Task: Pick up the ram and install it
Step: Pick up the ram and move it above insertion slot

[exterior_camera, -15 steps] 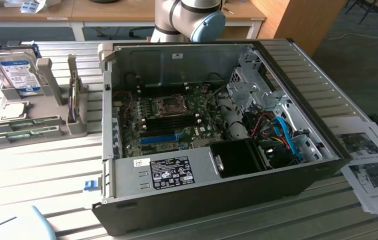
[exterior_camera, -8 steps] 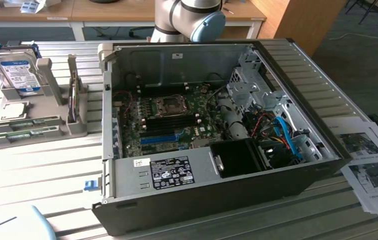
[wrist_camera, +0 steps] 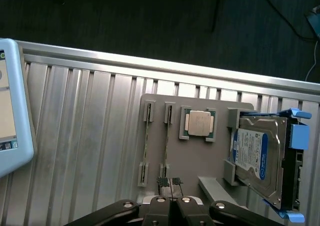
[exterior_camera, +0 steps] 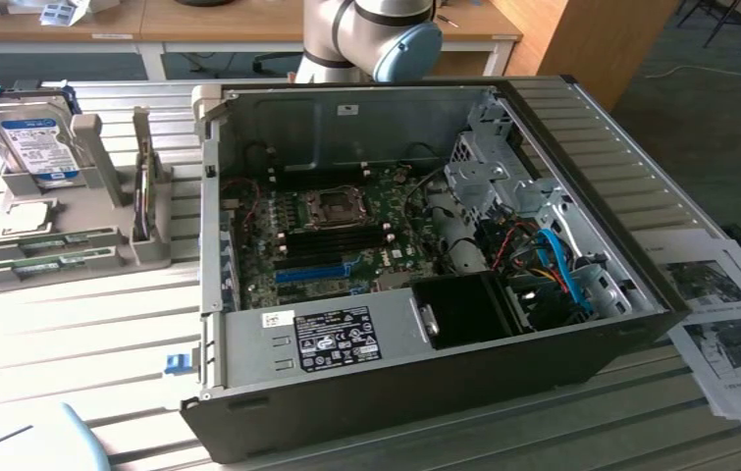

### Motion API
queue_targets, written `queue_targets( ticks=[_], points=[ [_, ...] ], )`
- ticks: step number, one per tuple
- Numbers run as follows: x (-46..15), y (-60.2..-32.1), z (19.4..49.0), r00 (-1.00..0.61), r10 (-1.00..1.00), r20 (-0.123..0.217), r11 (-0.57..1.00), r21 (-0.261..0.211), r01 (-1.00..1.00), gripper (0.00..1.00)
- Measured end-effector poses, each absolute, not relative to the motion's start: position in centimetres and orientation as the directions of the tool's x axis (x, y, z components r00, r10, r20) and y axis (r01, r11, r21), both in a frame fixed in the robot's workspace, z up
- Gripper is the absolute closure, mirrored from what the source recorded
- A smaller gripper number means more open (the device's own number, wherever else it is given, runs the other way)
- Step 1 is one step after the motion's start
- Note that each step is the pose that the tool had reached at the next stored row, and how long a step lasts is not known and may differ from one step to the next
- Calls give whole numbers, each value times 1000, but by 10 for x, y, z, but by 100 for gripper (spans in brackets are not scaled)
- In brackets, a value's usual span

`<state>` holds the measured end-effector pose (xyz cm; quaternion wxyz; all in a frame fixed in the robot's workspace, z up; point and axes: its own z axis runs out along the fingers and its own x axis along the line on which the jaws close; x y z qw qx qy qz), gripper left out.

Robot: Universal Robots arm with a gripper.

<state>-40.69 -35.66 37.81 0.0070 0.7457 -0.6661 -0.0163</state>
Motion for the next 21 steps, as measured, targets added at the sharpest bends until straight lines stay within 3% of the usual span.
queue_targets(
  ticks=[21],
  points=[
    [-407, -357, 378, 69, -998, -15, -69, 32, -997, 91]
  ],
)
